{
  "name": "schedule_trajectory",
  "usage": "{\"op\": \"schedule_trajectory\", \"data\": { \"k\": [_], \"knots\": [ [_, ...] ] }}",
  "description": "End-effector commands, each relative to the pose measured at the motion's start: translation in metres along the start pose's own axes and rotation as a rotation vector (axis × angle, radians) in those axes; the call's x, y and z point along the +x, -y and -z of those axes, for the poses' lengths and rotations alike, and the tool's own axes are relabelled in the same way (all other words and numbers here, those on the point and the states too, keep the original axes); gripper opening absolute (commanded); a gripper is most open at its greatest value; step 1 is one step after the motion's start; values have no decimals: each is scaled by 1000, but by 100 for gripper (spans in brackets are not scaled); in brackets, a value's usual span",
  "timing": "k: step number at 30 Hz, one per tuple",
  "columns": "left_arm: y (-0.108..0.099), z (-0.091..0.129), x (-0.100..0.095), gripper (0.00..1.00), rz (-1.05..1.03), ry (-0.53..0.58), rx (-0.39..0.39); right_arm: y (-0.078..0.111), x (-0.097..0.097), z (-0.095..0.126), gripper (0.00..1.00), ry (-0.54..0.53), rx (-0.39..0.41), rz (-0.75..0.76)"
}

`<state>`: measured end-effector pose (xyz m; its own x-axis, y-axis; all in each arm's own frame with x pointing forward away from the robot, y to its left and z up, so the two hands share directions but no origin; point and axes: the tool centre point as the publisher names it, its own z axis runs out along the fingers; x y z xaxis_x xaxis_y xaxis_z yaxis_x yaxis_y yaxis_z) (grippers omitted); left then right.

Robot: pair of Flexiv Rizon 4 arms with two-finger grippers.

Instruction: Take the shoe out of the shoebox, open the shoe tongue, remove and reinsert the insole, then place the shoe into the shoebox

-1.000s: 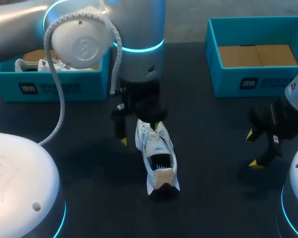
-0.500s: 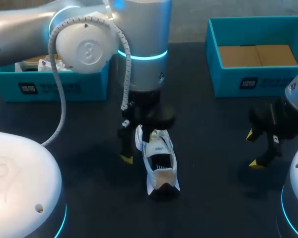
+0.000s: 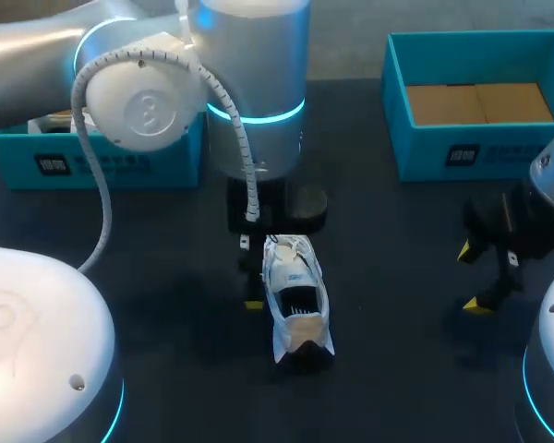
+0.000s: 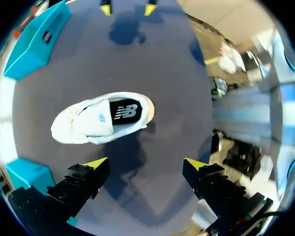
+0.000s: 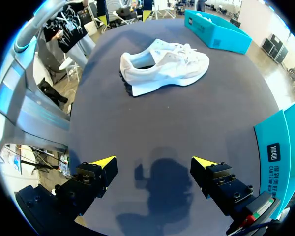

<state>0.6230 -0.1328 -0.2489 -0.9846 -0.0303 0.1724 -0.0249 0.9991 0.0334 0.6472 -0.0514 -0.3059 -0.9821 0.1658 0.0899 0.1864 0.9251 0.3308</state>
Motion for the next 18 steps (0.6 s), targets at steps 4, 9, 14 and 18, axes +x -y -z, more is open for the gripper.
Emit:
{"op": "schedule_trajectory", "data": {
  "k": [4,9,14,18],
  "knots": [
    [25,-24,14,100,122,73,34,1,2,0,100,3,0,0],
    [40,-37,17,100,93,87,23,1,2,0,100,3,0,0],
    [54,-53,10,100,110,85,7,1,2,0,100,3,0,0],
    [62,-66,5,100,103,73,5,1,2,0,100,3,0,0]
  ]
}}
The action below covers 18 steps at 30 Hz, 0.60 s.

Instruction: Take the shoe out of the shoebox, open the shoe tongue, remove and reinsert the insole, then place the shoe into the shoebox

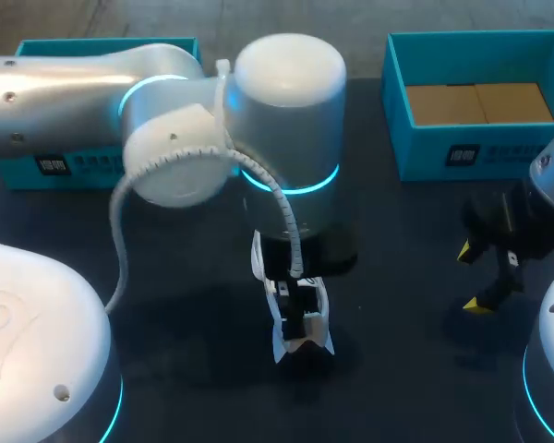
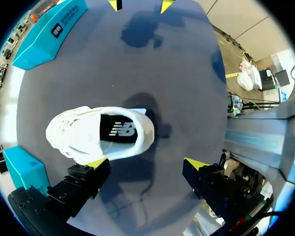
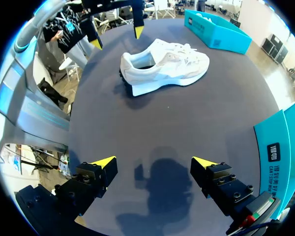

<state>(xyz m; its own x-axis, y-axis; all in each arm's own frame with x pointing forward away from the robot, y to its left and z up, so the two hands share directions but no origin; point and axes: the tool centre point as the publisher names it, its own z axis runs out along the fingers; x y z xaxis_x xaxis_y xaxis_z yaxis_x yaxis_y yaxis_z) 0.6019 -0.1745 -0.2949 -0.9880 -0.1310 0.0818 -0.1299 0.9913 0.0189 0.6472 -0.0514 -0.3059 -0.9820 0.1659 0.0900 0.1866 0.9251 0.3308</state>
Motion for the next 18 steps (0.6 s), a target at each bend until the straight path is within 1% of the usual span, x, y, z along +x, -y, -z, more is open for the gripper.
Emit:
{"op": "schedule_trajectory", "data": {
  "k": [1,8,13,18],
  "knots": [
    [21,-23,-5,100,0,-18,-18,0,2,0,100,3,0,0],
    [31,-46,2,100,10,-39,-16,0,2,0,100,3,0,0],
    [28,-56,8,100,21,-32,-19,0,2,0,100,3,0,0],
    [26,-69,9,100,16,-22,-15,0,2,0,100,3,0,0]
  ]
}}
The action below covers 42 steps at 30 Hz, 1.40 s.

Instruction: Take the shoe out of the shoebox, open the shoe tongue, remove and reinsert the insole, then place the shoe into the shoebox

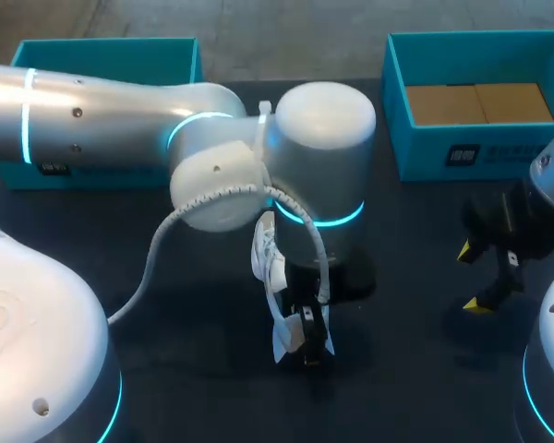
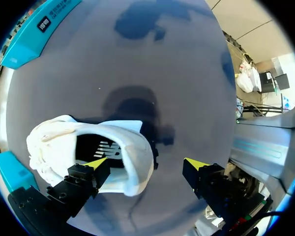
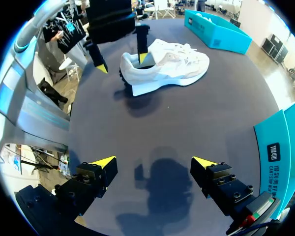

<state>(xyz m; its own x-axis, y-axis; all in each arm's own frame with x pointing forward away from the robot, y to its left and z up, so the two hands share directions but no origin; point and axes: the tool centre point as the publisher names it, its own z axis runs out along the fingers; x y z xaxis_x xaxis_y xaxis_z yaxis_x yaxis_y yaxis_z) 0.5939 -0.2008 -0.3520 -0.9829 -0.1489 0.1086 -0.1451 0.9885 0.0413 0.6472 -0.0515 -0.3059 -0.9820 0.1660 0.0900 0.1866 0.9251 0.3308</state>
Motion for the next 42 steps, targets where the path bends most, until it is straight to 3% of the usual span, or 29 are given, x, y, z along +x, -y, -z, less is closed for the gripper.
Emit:
{"op": "schedule_trajectory", "data": {
  "k": [1,6,16,29,33,42],
  "knots": [
    [0,-14,1,100,-6,-6,11,0,2,0,100,3,0,0],
    [-1,-24,0,98,-4,-5,25,0,2,0,100,3,0,0],
    [2,-36,0,73,11,21,13,0,2,0,100,3,0,0],
    [5,-39,-2,64,21,21,-6,0,2,0,100,3,0,0],
    [6,-42,-4,49,28,17,-10,0,2,0,100,3,0,0],
    [4,-45,-2,48,33,18,-12,0,2,0,100,3,0,0]
  ]
}}
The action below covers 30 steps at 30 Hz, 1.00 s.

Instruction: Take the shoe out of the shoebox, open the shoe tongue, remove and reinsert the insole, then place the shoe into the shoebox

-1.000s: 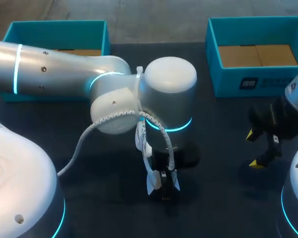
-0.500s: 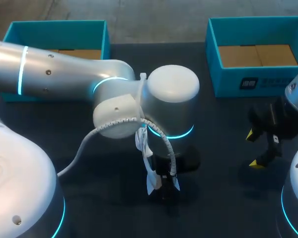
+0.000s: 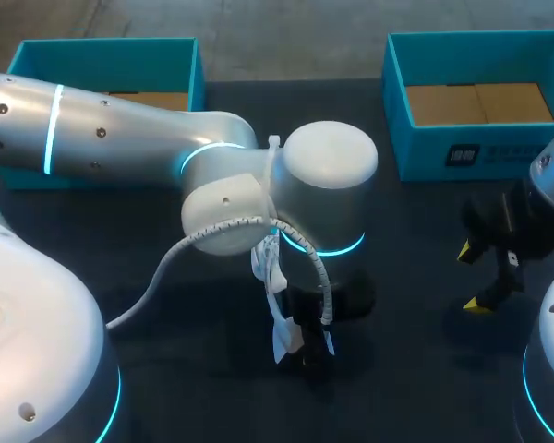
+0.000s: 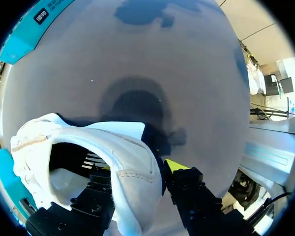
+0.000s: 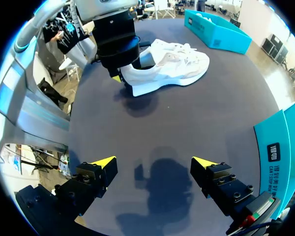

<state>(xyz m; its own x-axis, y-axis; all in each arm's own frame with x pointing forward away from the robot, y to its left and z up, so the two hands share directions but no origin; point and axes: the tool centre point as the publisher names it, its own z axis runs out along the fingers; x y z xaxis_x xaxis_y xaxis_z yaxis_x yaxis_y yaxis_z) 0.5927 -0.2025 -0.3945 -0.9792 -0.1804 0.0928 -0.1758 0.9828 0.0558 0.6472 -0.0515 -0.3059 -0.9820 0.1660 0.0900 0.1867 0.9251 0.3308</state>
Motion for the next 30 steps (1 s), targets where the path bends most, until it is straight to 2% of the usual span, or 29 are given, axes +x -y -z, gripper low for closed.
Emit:
{"op": "schedule_trajectory", "data": {
  "k": [1,10,14,15,16,17,22,30],
  "knots": [
    [0,-2,2,49,0,5,1,0,2,0,100,3,0,0],
    [-3,1,7,49,-15,21,15,0,2,0,100,3,0,0],
    [-3,-3,7,45,-15,21,8,0,2,0,100,3,0,0],
    [-2,-4,7,40,-10,26,3,0,2,0,100,3,0,0],
    [-2,-4,7,24,-9,27,1,0,2,0,100,3,0,0],
    [-3,-4,7,0,-9,27,1,0,2,0,100,3,0,0],
    [-7,2,6,0,-15,33,9,0,2,0,100,3,0,0],
    [-18,25,-4,0,-27,43,22,0,2,0,100,3,0,0]
  ]
}}
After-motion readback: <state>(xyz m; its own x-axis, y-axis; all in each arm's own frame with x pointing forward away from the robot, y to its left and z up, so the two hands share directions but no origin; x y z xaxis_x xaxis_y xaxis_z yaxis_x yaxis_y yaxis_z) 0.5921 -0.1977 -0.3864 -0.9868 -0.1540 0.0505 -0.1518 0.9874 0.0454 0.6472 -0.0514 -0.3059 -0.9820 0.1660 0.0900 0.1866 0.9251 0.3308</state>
